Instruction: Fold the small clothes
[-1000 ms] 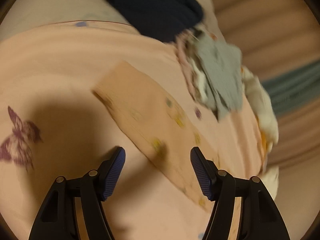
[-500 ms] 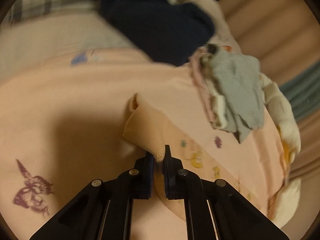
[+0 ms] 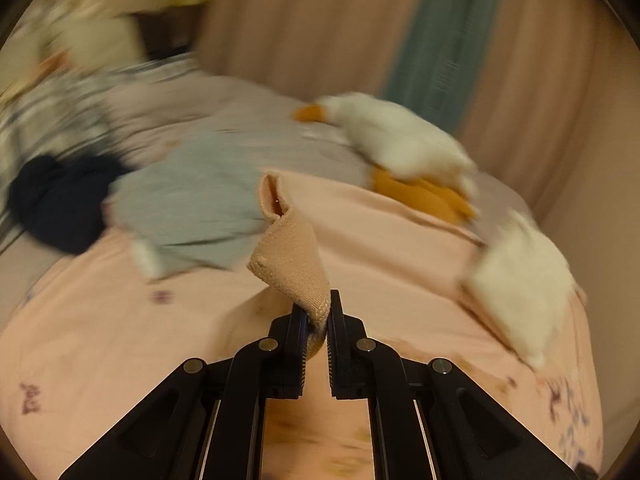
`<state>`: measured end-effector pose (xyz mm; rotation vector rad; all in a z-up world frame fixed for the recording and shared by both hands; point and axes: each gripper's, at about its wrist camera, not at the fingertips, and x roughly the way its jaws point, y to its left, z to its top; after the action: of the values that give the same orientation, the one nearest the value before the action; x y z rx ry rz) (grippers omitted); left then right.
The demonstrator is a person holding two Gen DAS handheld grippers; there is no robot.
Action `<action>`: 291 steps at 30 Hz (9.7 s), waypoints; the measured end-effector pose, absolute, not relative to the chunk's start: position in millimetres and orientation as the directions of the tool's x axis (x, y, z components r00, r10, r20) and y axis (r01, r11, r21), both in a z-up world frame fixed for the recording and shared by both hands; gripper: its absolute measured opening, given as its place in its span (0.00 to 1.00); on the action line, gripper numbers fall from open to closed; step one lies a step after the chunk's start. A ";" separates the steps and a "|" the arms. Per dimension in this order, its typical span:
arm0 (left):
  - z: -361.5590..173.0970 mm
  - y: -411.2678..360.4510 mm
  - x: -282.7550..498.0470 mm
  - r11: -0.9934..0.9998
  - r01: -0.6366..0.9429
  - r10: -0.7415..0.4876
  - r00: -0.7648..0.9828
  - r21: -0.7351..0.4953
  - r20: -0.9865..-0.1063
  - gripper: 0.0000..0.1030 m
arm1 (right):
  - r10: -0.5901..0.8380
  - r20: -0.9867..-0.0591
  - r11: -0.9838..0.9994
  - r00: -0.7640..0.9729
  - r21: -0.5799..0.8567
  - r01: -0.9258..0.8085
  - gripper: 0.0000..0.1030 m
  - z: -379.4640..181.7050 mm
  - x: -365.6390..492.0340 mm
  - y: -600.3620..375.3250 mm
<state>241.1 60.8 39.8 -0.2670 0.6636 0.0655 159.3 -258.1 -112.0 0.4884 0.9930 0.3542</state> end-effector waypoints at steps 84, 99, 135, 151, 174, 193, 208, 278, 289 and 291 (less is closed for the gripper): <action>-116.7 103.8 120.3 0.980 0.003 -0.177 0.470 -0.198 -0.865 0.86 | 0.051 -0.751 0.993 0.658 -0.034 -0.115 0.45 -71.1 123.3 -223.6; -120.5 88.1 84.7 0.974 0.034 -0.216 0.436 -0.224 -0.874 0.86 | 0.073 -0.751 0.996 0.656 0.023 -0.084 0.60 -62.7 72.0 -239.4; -129.4 110.3 30.2 0.771 0.164 -0.633 0.303 -0.615 -0.712 0.59 | 0.753 -0.555 0.566 0.354 0.820 0.081 0.27 -169.4 4.5 -312.8; -110.8 114.3 28.7 0.795 0.123 -0.592 0.367 -0.594 -0.717 0.04 | 0.688 -0.598 0.654 0.410 0.757 0.007 0.05 -150.7 11.1 -291.7; -66.0 114.2 -12.1 0.795 0.213 -0.602 0.388 -0.568 -0.697 0.01 | 0.742 -0.490 0.612 0.457 0.773 -0.165 0.03 -106.6 -31.4 -289.7; -20.8 121.1 37.8 0.793 0.188 -0.595 0.444 -0.579 -0.671 0.01 | 0.772 -0.391 0.566 0.501 0.783 -0.260 0.05 -60.5 9.6 -301.0; -69.1 107.4 218.1 0.839 0.033 -0.497 0.455 -0.543 -0.739 0.01 | 0.643 -0.489 0.634 0.590 0.772 -0.050 0.06 -95.4 193.0 -332.7; -86.5 71.3 296.1 0.887 -0.055 -0.369 0.511 -0.458 -0.777 0.04 | 0.504 -0.698 0.850 0.509 0.505 -0.149 0.22 -118.3 261.6 -243.4; -82.1 126.7 202.5 0.871 0.004 -0.439 0.452 -0.490 -0.776 0.05 | 0.489 -0.660 0.824 0.570 0.564 -0.054 0.41 -97.5 195.6 -310.1; -83.6 131.4 189.7 0.861 0.004 -0.457 0.445 -0.508 -0.771 0.16 | 0.485 -0.666 0.822 0.567 0.569 -0.034 0.41 -101.0 174.9 -320.6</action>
<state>189.7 131.4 -83.6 -0.4741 1.0814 -0.2990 174.9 -320.6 -101.0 0.5403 0.9265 0.3231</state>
